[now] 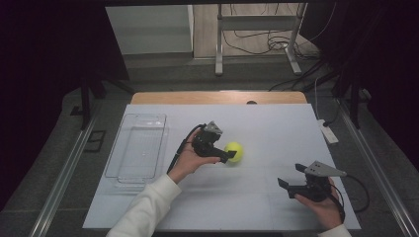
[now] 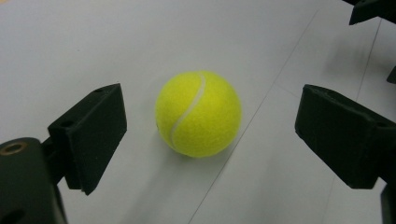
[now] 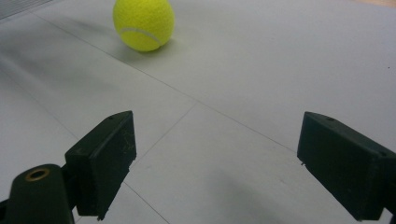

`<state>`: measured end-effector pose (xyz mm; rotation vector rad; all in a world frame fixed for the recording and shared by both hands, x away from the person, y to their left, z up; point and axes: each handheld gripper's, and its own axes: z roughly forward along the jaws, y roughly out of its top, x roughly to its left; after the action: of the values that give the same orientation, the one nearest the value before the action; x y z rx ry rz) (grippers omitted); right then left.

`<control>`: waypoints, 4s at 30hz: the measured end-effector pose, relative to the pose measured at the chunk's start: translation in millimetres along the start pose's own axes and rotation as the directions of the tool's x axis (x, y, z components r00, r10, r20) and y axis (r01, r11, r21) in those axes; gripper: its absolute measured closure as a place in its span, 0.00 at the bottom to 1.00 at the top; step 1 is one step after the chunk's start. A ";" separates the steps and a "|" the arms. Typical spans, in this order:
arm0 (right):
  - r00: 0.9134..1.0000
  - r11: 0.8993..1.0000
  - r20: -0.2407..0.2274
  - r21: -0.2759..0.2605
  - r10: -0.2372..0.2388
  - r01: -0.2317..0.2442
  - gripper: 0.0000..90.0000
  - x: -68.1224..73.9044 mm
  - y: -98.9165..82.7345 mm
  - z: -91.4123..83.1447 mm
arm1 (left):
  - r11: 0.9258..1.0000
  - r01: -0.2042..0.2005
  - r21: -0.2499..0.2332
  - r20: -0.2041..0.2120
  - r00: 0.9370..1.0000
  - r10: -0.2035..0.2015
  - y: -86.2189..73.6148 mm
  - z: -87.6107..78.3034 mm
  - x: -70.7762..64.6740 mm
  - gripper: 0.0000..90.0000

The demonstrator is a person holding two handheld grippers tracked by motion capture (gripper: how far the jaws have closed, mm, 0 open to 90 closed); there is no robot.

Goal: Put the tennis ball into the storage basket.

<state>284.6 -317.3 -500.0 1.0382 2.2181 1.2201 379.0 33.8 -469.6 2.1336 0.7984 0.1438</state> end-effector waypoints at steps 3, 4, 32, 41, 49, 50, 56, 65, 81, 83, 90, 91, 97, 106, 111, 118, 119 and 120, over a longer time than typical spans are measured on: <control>1.000 1.000 0.000 -0.001 0.002 -0.002 0.14 -0.3 -0.1 -0.2 | 1.000 0.004 0.009 0.003 1.000 -0.004 0.2 4.5 0.9 0.11; 1.000 1.000 0.000 -0.001 0.002 -0.002 0.14 -0.4 -0.1 -0.2 | 1.000 0.007 0.011 0.004 1.000 -0.007 0.2 6.4 1.4 0.11; 1.000 1.000 -0.005 0.000 0.004 -0.004 0.14 -1.0 -0.9 0.0 | 0.997 0.010 0.082 0.009 1.000 -0.011 -0.7 36.4 7.2 0.07; 1.000 1.000 -0.004 0.001 0.008 -0.008 0.14 -1.5 -1.2 -0.2 | 0.995 0.009 0.098 0.020 1.000 -0.011 -1.6 48.5 7.4 0.07; 1.000 1.000 -0.004 0.001 0.007 -0.007 0.14 -1.7 -1.3 -0.1 | 0.995 0.015 0.097 0.020 1.000 -0.017 -2.7 53.9 8.2 0.08; 1.000 1.000 -0.004 0.001 0.008 -0.008 0.14 -1.6 -1.3 -0.1 | 0.995 0.006 0.104 0.018 1.000 -0.008 -3.0 54.9 8.2 0.08; 1.000 1.000 -0.003 0.001 0.007 -0.007 0.14 -1.6 -1.2 -0.3 | 0.994 -0.006 0.108 -0.006 1.000 0.006 -4.1 55.6 7.5 0.18; 1.000 1.000 -0.003 -0.002 0.005 -0.005 0.14 -1.8 -1.2 -0.4 | 0.994 0.006 0.106 0.013 1.000 -0.007 -4.1 53.3 10.0 0.29; 1.000 1.000 -0.003 -0.004 0.004 -0.004 0.14 -2.0 -1.1 -0.7 | 0.995 -0.014 0.103 0.009 1.000 0.013 -1.4 45.8 5.1 0.29; 1.000 1.000 -0.003 -0.004 0.003 -0.003 0.14 -1.9 -1.1 -0.8 | 0.995 -0.017 0.097 0.010 1.000 0.016 -0.6 43.1 4.3 0.29; 1.000 1.000 -0.002 -0.005 0.004 -0.004 0.14 -1.7 -1.1 -1.0 | 0.997 -0.020 0.075 0.006 1.000 0.020 2.0 33.6 2.5 0.30; 1.000 1.000 -0.002 -0.005 0.004 -0.004 0.14 -1.8 -1.1 -1.0 | 0.997 -0.021 0.072 0.008 1.000 0.020 2.2 31.9 2.1 0.29; 1.000 1.000 -0.001 -0.004 0.004 -0.004 0.14 -1.8 -1.1 -0.7 | 0.999 -0.021 0.051 0.008 1.000 0.020 4.0 23.2 1.1 0.29; 1.000 1.000 0.000 -0.005 0.005 -0.005 0.14 -1.9 -1.1 -1.1 | 1.000 -0.018 0.025 0.008 1.000 0.017 4.4 12.2 -0.1 0.29; 1.000 1.000 0.000 -0.006 0.004 -0.004 0.14 -1.7 -1.0 -1.2 | 1.000 -0.019 0.020 0.005 1.000 0.019 3.4 8.8 -0.2 0.29; 1.000 1.000 0.001 -0.006 0.005 -0.005 0.14 -1.6 -1.0 -1.0 | 1.000 -0.023 0.017 0.002 1.000 0.023 2.7 4.3 1.1 0.29; 1.000 1.000 0.001 -0.006 0.005 -0.005 0.14 -1.6 -1.0 -1.0 | 1.000 -0.023 0.017 0.002 1.000 0.023 2.7 4.3 1.1 0.29; 1.000 1.000 0.001 -0.006 0.004 -0.004 0.14 -1.6 -1.1 -0.9 | 1.000 -0.023 0.016 0.003 1.000 0.023 2.7 3.9 0.9 0.29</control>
<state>284.6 -319.4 -500.4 1.0416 2.2117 1.2268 382.4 30.5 -470.3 2.1584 0.7758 0.1472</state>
